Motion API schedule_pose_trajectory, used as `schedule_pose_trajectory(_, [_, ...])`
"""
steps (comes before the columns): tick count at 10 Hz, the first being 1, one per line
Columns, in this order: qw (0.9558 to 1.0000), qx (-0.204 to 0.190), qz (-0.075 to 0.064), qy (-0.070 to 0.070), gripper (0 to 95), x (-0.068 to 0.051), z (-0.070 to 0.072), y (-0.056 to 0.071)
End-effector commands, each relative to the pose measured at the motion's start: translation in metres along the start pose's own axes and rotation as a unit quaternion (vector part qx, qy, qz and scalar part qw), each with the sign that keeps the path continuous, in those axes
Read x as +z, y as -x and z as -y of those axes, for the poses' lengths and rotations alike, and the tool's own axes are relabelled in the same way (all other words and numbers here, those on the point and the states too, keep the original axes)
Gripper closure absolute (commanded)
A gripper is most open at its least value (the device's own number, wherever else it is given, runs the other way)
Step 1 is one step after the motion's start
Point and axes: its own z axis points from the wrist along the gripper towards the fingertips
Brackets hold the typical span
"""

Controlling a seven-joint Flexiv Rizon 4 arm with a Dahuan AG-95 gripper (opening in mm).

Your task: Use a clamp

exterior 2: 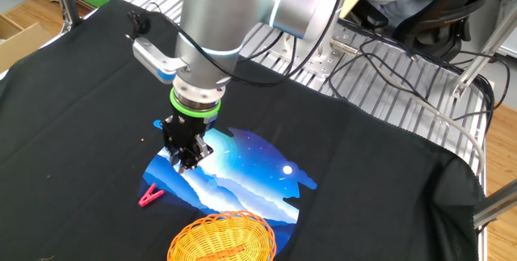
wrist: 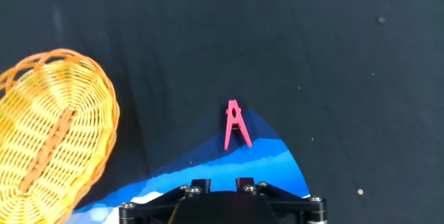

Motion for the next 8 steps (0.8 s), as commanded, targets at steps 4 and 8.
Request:
schedule_pose_trajectory(4, [0.9999,-0.005,0.016,-0.003,76.0,0.009,0.006,0.002])
schedule_pose_trajectory(8, [0.9999,-0.001,0.014,0.001,76.0,0.024,0.011,0.004])
